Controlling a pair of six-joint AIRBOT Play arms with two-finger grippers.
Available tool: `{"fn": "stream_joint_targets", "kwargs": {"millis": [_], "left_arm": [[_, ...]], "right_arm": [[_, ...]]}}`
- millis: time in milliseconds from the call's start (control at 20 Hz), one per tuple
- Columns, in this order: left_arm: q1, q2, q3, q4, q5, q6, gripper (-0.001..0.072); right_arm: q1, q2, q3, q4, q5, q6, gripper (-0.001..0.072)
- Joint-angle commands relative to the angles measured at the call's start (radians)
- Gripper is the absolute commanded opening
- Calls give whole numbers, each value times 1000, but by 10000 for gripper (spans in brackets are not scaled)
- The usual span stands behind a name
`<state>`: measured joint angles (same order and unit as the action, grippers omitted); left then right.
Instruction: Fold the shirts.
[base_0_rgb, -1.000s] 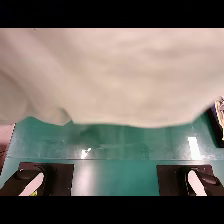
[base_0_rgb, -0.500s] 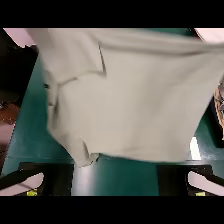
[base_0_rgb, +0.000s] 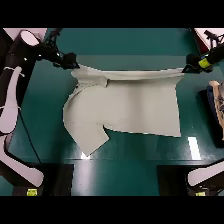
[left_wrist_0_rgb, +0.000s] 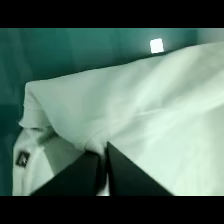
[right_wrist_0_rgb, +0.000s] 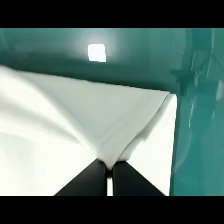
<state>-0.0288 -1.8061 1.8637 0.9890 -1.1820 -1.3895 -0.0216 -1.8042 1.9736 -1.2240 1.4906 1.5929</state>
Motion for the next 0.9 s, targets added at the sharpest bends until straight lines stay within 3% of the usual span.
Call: {"fn": "stream_joint_targets", "kwargs": {"millis": [0, 50, 100, 200, 250, 400, 600, 850], "left_arm": [[1, -48, 10, 5, 110, 2, 720], [7, -47, 27, 9, 94, 2, 690], [22, -47, 57, 13, 50, 1, 645], [73, -44, 130, 16, -108, 1, 644], [108, -35, 149, 19, -198, 0, 643], [192, 35, 81, 76, -314, -22, 642], [218, 251, -311, 81, -246, 22, 642], [217, 565, -998, 84, -14, 80, 643]], "right_arm": [[1, -74, 1, 3, -153, 1, 415], [0, -68, 5, 3, -159, 4, 512], [-6, -55, 12, 1, -156, 3, 510], [-31, 1, 13, 1, -119, -35, 495], [-43, 35, 13, 2, -72, -72, 426], [-74, 122, 13, 2, 107, -130, 427], [-76, 214, 13, 2, 185, -143, 426], [-74, 291, 13, 4, 204, -142, 427]]}}
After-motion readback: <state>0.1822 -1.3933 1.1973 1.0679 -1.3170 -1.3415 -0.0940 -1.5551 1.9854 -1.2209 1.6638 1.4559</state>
